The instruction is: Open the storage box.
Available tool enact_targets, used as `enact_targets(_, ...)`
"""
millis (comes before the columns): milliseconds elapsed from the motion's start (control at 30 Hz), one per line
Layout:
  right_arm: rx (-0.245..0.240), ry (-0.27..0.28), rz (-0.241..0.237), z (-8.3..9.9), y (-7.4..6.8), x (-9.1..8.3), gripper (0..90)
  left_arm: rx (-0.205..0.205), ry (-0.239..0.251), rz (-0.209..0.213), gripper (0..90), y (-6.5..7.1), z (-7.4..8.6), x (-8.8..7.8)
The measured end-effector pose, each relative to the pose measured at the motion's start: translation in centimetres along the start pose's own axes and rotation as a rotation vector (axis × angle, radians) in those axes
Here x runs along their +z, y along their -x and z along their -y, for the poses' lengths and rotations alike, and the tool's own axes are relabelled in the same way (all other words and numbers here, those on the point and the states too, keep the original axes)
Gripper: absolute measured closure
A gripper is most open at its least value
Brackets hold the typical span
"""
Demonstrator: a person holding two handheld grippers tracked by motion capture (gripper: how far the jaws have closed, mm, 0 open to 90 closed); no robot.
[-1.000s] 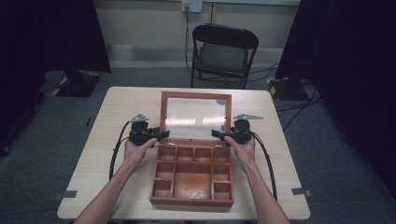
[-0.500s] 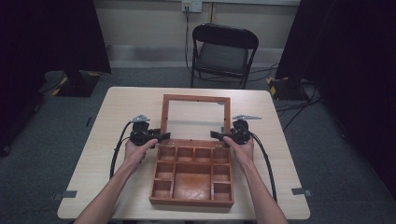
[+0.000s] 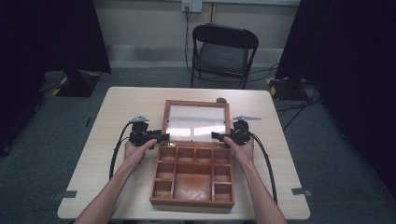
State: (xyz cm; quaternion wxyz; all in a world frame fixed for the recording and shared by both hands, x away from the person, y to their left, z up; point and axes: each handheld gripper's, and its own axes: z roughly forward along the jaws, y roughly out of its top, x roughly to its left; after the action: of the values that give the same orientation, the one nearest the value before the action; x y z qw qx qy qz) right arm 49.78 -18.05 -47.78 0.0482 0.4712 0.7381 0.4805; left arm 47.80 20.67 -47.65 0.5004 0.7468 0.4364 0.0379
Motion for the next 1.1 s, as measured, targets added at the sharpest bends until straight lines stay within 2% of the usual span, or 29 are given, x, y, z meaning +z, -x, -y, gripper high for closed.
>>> enact_targets(133,0.000,-0.002,0.005,0.0,0.0,0.1,17.7,-0.016,-0.003,0.007,48.2,-0.1,0.1,0.1)
enact_targets(300,0.003,-0.004,0.007,0.1,0.0,0.2,17.0,-0.006,-0.013,0.002,46.3,-0.1,0.1,0.2)
enact_targets(533,0.015,-0.025,0.011,0.2,0.2,0.3,15.2,-0.031,-0.025,0.015,41.8,-0.3,0.3,0.5)
enact_targets(600,0.015,-0.026,0.014,0.2,0.2,0.3,15.0,-0.031,-0.029,0.006,40.5,-0.2,0.2,0.6)
enact_targets(667,0.021,-0.025,0.010,0.3,0.2,0.3,13.6,0.004,-0.023,-0.029,40.3,0.1,0.2,0.5)
enact_targets(700,0.026,-0.049,0.048,0.4,0.4,0.4,9.8,0.001,-0.023,-0.026,39.2,0.1,0.1,0.5)
enact_targets(800,0.044,-0.054,0.039,0.7,0.8,0.4,11.5,-0.005,-0.032,-0.018,38.4,0.0,0.2,0.6)
enact_targets(833,0.050,-0.030,0.034,1.0,1.0,0.3,13.7,-0.008,-0.037,-0.019,37.9,0.0,0.3,0.7)
enact_targets(900,0.053,-0.019,0.037,1.1,1.0,0.2,13.7,-0.012,-0.041,-0.026,37.9,-0.1,0.4,0.8)
enact_targets(1100,0.047,-0.035,0.043,1.0,1.0,0.3,13.6,-0.006,-0.042,-0.042,35.0,0.1,0.3,1.1)
